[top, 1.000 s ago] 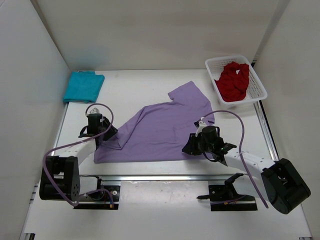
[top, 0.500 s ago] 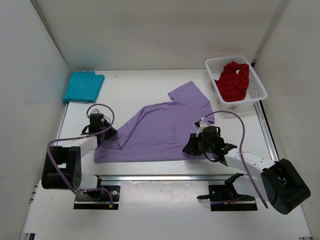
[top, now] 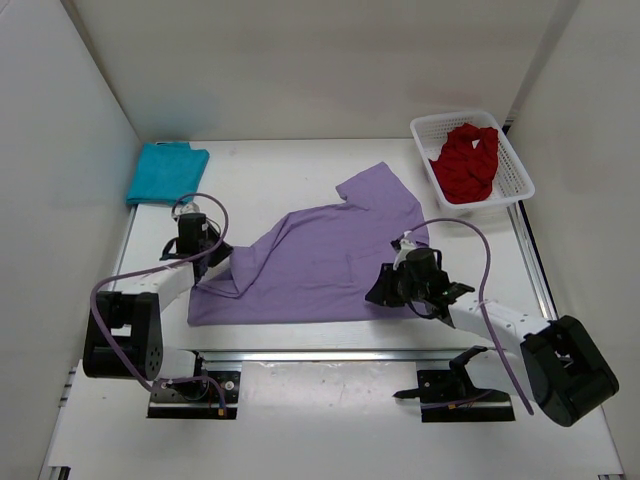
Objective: Fold and stack the t-shirts
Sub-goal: Grap the side of the flattened tshirt furthest away from the robot with both arms
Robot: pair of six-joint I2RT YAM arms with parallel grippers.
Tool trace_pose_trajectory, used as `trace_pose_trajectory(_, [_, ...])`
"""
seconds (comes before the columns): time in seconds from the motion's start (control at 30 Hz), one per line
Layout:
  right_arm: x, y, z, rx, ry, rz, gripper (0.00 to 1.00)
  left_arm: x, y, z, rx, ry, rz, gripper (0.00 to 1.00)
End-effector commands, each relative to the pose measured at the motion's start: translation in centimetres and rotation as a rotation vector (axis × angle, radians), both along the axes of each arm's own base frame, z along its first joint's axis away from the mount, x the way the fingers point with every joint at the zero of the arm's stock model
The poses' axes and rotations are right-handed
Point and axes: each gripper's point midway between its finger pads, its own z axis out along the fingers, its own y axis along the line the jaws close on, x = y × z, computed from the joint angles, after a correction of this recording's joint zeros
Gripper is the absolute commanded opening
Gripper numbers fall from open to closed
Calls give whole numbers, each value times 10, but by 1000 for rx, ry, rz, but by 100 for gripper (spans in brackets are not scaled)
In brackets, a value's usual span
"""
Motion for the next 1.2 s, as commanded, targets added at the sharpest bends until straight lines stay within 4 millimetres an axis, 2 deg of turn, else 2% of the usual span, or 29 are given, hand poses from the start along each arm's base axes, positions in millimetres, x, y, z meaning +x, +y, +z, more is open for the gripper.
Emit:
trace_pose_trajectory(0.0, [44,-4,34,28,-81,-91,19,27,7,31,7,-83,19,0])
trace_pose_trajectory(0.1, [104,-15,77,17,-156,-186,18,48,14,52,-12,-102,27,0])
trace_pose_trajectory(0.13, [120,-26,76,-20,-157,-229,19,59,16,58,-5,-108,27,0])
trace_pose_trajectory(0.17, [144,-34,98,-14,-210,-262,19,69,28,63,-5,-114,53,0])
trace_pose_trajectory(0.27, [195,-65,98,-64,-200,-353,18,90,49,71,-5,-125,87,0])
trace_pose_trajectory(0.3, [213,-67,116,-46,-234,-362,17,94,53,70,-7,-121,86,0])
trace_pose_trajectory(0.33, [224,-78,104,-79,-219,-382,17,99,49,68,-9,-109,78,0])
trace_pose_trajectory(0.37, [239,-83,115,-88,-253,-388,18,102,50,60,-10,-91,75,0])
trace_pose_trajectory(0.4, [248,-89,97,-103,-211,-393,19,107,51,63,-5,-94,72,0])
trace_pose_trajectory(0.47, [278,-94,88,-106,-202,-378,19,116,49,56,-15,-88,66,0])
trace_pose_trajectory(0.5, [291,-92,97,-96,-218,-372,19,118,52,55,-19,-86,73,0])
trace_pose_trajectory(0.53, [298,-95,73,-113,-169,-366,19,122,55,52,-26,-80,80,0])
trace_pose_trajectory(0.57, [312,-95,66,-122,-171,-356,21,124,56,46,-36,-69,77,0])
trace_pose_trajectory(0.6, [327,-93,80,-117,-202,-343,22,127,58,44,-44,-66,82,0])
trace_pose_trajectory(0.63, [341,-90,72,-130,-180,-330,22,128,61,43,-39,-63,80,0])
trace_pose_trajectory(0.67, [343,-88,50,-169,-136,-316,23,129,61,41,-39,-51,83,0])
trace_pose_trajectory(0.7, [361,-90,49,-189,-154,-309,24,133,63,42,-33,-59,78,0])
trace_pose_trajectory(0.73, [375,-90,59,-204,-171,-314,27,134,69,40,-17,-54,90,0])
trace_pose_trajectory(0.77, [375,-90,33,-226,-111,-303,29,136,71,40,-16,-54,94,0])
trace_pose_trajectory(0.8, [392,-90,34,-235,-133,-301,31,138,69,39,-23,-48,88,0])
trace_pose_trajectory(0.83, [406,-91,52,-245,-170,-307,34,140,73,38,-17,-47,93,0])
trace_pose_trajectory(0.87, [403,-91,21,-278,-94,-302,35,143,76,39,-16,-45,99,0])
trace_pose_trajectory(0.9, [422,-94,23,-295,-125,-318,36,145,76,36,-12,-37,89,0])
trace_pose_trajectory(0.93, [434,-97,44,-308,-164,-331,39,144,79,30,-19,-21,104,0])
trace_pose_trajectory(0.97, [431,-95,16,-333,-102,-323,41,147,80,33,-21,-32,104,0])
trace_pose_trajectory(1.0, [445,-91,22,-338,-147,-318,42,151,80,33,-15,-33,101,0])
trace_pose_trajectory(1.07, [450,-96,24,-351,-158,-352,44,154,81,31,-11,-26,95,0])
trace_pose_trajectory(1.13, [448,-97,10,-352,-141,-357,46,162,81,34,-27,-36,96,0])
trace_pose_trajectory(1.17, [452,-95,18,-332,-162,-350,46,162,86,30,-28,-28,105,0])
